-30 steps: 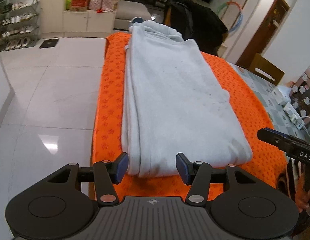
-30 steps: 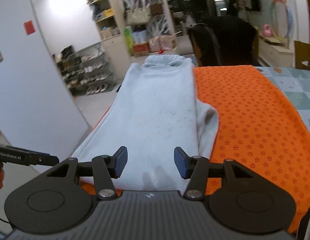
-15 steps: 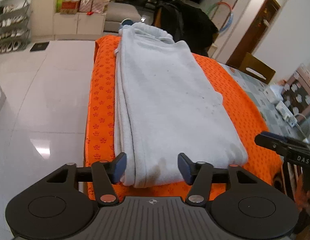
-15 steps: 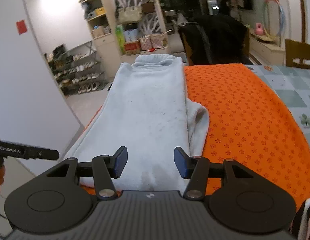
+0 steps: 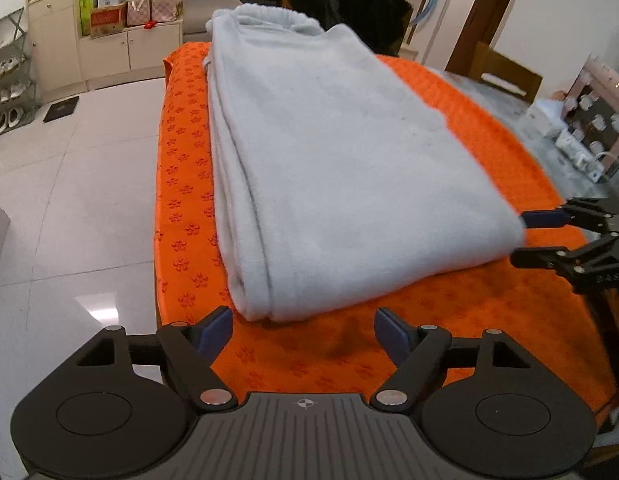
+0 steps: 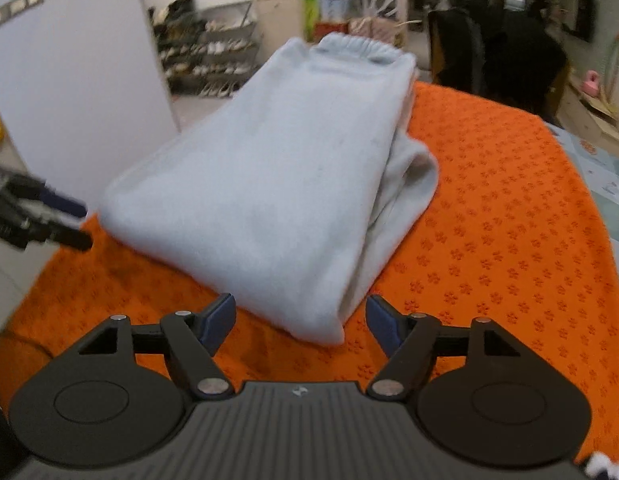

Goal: Fold clothes
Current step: 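Grasp the pants end with the left tool while the right tool grasps beside it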

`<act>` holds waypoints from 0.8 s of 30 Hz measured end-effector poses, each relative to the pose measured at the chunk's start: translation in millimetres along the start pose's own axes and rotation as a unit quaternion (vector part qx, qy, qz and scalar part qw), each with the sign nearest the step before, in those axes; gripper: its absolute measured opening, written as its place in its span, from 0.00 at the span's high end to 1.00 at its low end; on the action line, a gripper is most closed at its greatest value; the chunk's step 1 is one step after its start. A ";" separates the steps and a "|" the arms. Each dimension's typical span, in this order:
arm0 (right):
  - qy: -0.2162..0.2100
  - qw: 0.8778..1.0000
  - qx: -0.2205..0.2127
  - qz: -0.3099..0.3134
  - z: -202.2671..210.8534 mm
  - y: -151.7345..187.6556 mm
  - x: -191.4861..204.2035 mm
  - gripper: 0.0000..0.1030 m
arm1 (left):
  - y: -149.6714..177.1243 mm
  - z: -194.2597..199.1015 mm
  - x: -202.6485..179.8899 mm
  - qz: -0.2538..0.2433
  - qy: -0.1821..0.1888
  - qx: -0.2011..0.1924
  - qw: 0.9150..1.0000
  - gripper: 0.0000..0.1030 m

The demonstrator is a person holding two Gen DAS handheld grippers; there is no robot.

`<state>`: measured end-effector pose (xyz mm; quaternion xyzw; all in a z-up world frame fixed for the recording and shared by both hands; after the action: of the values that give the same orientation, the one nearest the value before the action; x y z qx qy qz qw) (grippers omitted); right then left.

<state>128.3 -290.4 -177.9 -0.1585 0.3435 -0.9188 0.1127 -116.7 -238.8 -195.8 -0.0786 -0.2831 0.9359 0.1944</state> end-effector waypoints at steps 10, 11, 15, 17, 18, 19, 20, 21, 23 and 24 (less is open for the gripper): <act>-0.029 0.996 0.019 0.081 -34.6 -0.9 9.3 0.51 | -6.5 -8.5 -4.8 -0.060 -0.015 -0.035 0.997 0.57; -0.032 0.996 0.016 0.080 -33.2 -3.2 10.0 0.55 | -7.4 -4.7 -4.6 -0.063 -0.017 -0.041 0.997 0.59; -0.032 0.998 -0.004 0.056 -16.5 -19.2 11.8 0.64 | -18.0 16.0 0.2 -0.060 -0.010 -0.058 0.996 0.64; -0.029 0.998 -0.018 0.046 -6.2 -28.2 12.8 0.64 | -28.5 28.4 2.1 -0.061 -0.002 -0.073 0.996 0.65; -0.027 0.999 -0.028 0.036 -1.3 -33.9 12.5 0.65 | -34.4 34.5 3.2 -0.061 0.003 -0.079 0.995 0.66; -0.024 0.999 -0.037 0.027 3.4 -39.4 12.2 0.65 | -40.9 39.7 5.1 -0.060 0.010 -0.085 0.995 0.66; -0.022 0.999 -0.044 0.019 7.2 -44.2 11.7 0.65 | -48.3 44.6 7.7 -0.059 0.020 -0.090 0.994 0.66; -0.017 0.998 -0.053 0.011 11.3 -50.3 11.1 0.67 | -55.5 47.8 9.6 -0.059 0.030 -0.093 0.993 0.67; -0.003 0.998 -0.069 -0.008 18.2 -63.9 10.0 0.68 | -70.1 52.8 13.9 -0.068 0.047 -0.103 0.991 0.67; 0.006 0.997 -0.073 -0.017 19.9 -71.4 9.6 0.68 | -78.0 53.9 17.5 -0.069 0.059 -0.105 0.990 0.68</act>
<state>119.7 -252.6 -114.0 -0.1662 0.4080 -0.8938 0.0834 -121.7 -199.0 -108.1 -0.1336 -0.3722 0.8794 0.2651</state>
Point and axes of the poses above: each gripper's, at about its wrist camera, not at the fingertips, and z roughly against the way its jaws point, x to its left, y to its underside, the point moved 6 cm from there along -z, roughly the way its jaws point, and after that the axes turned 8 degrees about -y, right-handed, at the moved point
